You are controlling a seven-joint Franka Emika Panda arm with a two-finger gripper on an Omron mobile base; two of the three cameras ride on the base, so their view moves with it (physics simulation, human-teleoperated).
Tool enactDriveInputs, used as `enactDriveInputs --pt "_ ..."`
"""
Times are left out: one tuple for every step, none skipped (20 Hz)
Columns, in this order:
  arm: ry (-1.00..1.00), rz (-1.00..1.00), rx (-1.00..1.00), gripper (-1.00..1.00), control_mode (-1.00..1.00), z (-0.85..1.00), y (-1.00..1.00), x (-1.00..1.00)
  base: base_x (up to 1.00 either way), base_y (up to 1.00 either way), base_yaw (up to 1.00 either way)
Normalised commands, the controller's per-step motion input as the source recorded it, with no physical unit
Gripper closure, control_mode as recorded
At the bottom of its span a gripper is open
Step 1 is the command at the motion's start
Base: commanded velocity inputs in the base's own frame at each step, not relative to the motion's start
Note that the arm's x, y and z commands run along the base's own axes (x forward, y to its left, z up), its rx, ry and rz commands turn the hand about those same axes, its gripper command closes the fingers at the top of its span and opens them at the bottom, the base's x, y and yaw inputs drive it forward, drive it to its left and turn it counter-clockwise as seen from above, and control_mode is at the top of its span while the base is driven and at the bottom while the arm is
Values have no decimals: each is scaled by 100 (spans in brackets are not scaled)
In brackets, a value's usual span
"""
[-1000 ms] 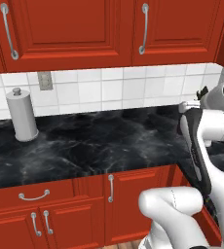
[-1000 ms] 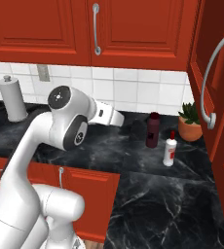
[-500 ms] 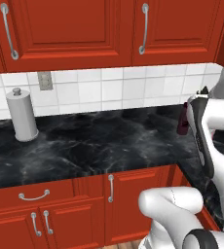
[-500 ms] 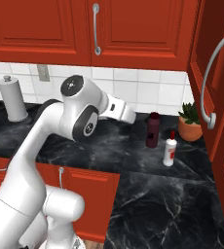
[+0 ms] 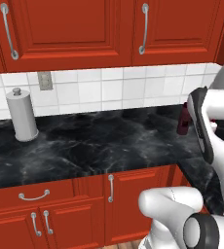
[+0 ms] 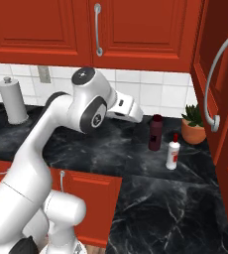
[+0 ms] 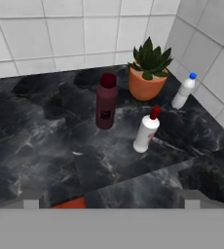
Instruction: Place the drinks on the dining counter in a tight cluster.
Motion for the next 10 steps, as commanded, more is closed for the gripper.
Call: enactDriveInputs --pt "0 0 0 -100 -100 -23 0 14 0 0 0" --pt "0 0 0 -100 -100 -20 0 14 0 0 0" --pt "0 0 0 -100 -100 -20 -7 13 0 0 0" --pt "0 0 0 -100 -100 -20 -10 12 0 0 0" --pt "0 0 0 -100 -100 -20 -9 13 0 0 0" --pt "0 0 0 -100 -100 -17 -7 16 0 0 0" --pt "-1 0 0 -100 -100 -13 -8 19 0 0 0" --pt "-3 0 0 -100 -100 -10 -9 18 0 0 0" --pt "-1 0 0 -100 -100 -7 -11 18 0 0 0" --pt "0 0 0 -100 -100 -5 -15 17 0 0 0"
